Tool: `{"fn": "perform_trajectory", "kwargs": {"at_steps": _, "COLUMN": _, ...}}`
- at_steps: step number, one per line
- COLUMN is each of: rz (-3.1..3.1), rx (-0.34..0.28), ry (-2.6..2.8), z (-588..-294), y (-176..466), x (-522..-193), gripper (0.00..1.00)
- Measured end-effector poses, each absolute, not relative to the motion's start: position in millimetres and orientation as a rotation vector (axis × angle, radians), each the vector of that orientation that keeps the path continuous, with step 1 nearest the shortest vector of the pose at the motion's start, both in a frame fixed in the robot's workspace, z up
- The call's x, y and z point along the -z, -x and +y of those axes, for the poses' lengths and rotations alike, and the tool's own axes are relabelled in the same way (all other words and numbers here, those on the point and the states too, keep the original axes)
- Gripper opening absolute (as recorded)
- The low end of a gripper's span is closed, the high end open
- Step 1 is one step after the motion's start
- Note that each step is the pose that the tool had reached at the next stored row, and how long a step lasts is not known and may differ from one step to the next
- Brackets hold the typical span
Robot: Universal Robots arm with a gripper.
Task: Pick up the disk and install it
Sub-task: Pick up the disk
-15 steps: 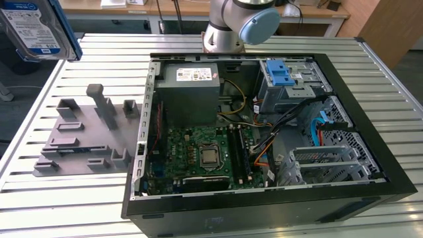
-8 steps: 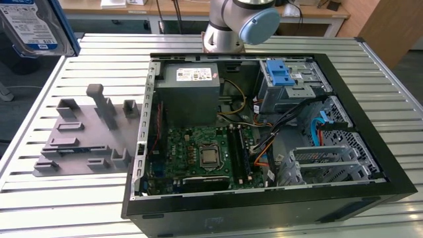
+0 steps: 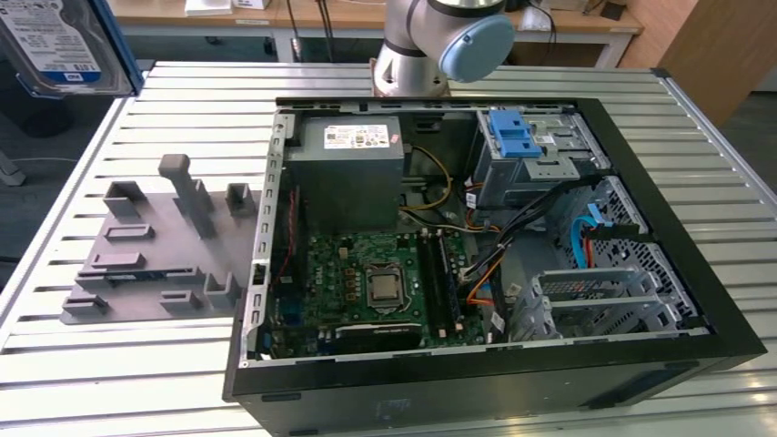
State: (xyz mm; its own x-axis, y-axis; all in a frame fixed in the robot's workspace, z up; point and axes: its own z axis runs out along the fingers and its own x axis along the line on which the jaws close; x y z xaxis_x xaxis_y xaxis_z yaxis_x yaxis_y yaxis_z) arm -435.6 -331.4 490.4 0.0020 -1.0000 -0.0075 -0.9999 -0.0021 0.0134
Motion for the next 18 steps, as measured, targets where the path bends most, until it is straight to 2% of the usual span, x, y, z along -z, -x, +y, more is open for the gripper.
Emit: {"fn": "perform_trajectory", "kwargs": {"at_steps": 18, "rz": -2.216, "rx": 0.023, "ry": -2.221, "z": -332.3, "y": 433.4, "x": -497.2, "gripper": 0.36}}
